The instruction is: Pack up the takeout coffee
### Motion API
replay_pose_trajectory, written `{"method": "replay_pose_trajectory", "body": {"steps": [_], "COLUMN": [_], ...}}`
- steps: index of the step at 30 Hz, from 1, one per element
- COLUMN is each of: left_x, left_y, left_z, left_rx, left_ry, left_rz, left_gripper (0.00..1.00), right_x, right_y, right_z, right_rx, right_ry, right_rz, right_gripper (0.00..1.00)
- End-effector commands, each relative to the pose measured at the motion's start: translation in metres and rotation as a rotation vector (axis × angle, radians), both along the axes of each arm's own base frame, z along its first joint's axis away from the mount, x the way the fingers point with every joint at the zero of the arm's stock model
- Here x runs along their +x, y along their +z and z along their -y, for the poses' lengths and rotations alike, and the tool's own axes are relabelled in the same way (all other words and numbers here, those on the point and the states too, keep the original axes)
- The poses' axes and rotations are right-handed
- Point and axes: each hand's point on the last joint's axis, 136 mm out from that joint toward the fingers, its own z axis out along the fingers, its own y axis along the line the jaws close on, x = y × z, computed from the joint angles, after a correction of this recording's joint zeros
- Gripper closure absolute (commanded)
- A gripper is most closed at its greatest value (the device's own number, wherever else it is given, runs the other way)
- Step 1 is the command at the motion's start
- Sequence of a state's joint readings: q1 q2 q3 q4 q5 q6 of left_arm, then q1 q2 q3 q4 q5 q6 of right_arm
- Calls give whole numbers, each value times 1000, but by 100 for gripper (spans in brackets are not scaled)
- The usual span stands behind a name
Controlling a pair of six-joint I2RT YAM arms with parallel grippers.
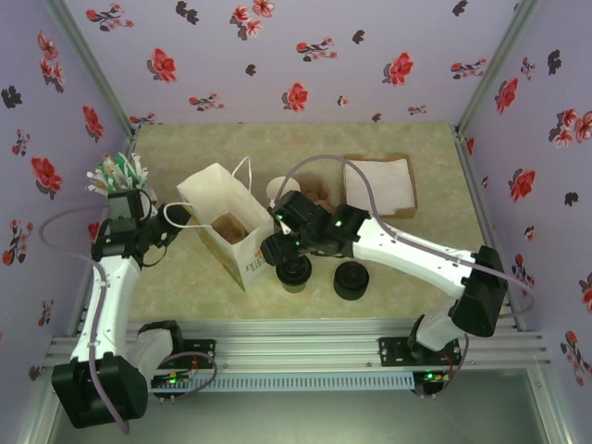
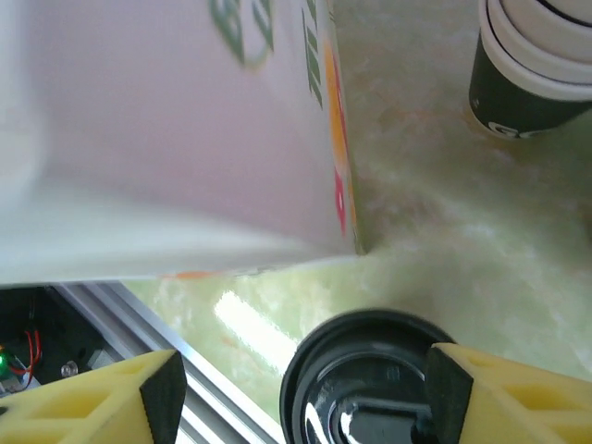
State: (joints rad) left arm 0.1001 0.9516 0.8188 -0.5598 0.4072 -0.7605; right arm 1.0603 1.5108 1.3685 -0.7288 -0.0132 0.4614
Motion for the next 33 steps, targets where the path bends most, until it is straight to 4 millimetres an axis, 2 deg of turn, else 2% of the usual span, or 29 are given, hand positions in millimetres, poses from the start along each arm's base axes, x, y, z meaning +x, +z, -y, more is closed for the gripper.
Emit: {"method": "replay_pose_trajectory", "body": {"steps": [1, 6, 10, 14, 24, 33], "left_x": [-7, -14, -20, -24, -29, -29], "left_y": [3, 3, 4, 6, 5, 4], "left_z": [-6, -10, -13, -17, -22, -23], "left_rx": [24, 35, 43, 51, 61, 64], "left_ry": [11, 22, 29, 37, 47, 48], "left_rz": [5, -1, -1, -4, -8, -10], "left_gripper": [75, 62, 51, 45, 41, 41], "right_x": [-6, -15, -21, -22, -18, -15], "right_y": [7, -5, -14, -25, -43, -51], "right_z": [27, 42, 41, 41, 37, 35], "right_rx": [-63, -121, -149, -198, -268, -317], "right_ry": [-48, -54, -38, -25, -19, -12], "right_rz": [14, -23, -40, -50, -67, -71], "right_gripper": [24, 14, 7, 3, 3, 5]}}
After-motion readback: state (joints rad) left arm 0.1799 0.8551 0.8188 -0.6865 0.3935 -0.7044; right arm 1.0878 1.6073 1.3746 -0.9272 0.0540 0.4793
